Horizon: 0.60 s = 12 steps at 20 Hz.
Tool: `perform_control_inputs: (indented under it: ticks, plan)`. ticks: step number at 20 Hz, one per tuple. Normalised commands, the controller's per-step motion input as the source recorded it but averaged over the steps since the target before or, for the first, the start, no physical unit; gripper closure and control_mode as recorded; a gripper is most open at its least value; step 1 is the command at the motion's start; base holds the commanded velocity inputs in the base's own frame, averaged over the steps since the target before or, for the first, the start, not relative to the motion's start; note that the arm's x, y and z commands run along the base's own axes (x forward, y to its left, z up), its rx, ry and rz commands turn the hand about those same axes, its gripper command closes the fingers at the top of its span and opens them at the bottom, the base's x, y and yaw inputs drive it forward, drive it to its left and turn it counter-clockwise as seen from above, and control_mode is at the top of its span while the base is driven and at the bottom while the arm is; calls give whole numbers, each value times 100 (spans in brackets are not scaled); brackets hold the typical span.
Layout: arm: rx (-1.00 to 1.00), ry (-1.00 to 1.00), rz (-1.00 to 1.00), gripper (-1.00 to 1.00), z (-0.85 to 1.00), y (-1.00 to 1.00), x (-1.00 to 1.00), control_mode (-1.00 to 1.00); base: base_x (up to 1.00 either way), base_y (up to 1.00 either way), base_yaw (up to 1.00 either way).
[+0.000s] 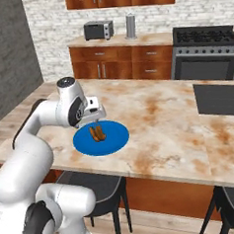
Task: Move the hot dog bun to the plate on the dining table and place the condiment next to that plate. Then navigate to the fridge and take the sausage and place it on the plate as well.
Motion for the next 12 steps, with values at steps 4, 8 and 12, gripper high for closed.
perform_control_inputs:
  ticks: [4, 8, 12]
  plan:
    - [1, 9, 0, -100, 37, 15, -43, -100, 0, 0, 0]
    - [6, 5, 0, -100, 24, 0, -55, -100, 0, 0, 0]
    - [2, 0, 1, -100, 0, 4, -48, 100, -19, 4, 1]
